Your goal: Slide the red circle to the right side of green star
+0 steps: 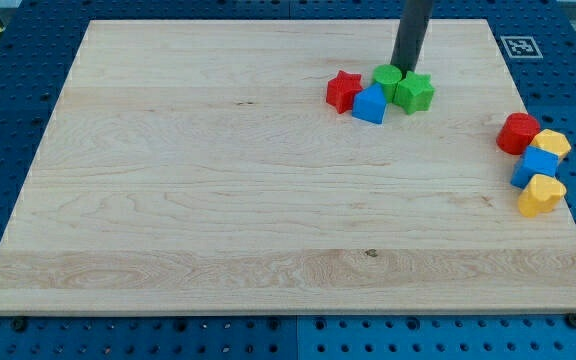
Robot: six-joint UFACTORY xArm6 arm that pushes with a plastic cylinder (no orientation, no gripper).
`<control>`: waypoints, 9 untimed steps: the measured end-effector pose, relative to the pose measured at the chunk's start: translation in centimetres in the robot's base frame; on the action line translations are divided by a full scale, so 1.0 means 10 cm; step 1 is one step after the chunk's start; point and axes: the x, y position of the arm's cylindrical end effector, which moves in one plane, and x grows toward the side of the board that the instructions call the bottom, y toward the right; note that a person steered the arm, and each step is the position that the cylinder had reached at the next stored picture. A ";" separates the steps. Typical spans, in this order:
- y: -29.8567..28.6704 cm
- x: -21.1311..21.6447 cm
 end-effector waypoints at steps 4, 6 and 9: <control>0.62 -0.41; 1.42 0.07; 1.25 0.93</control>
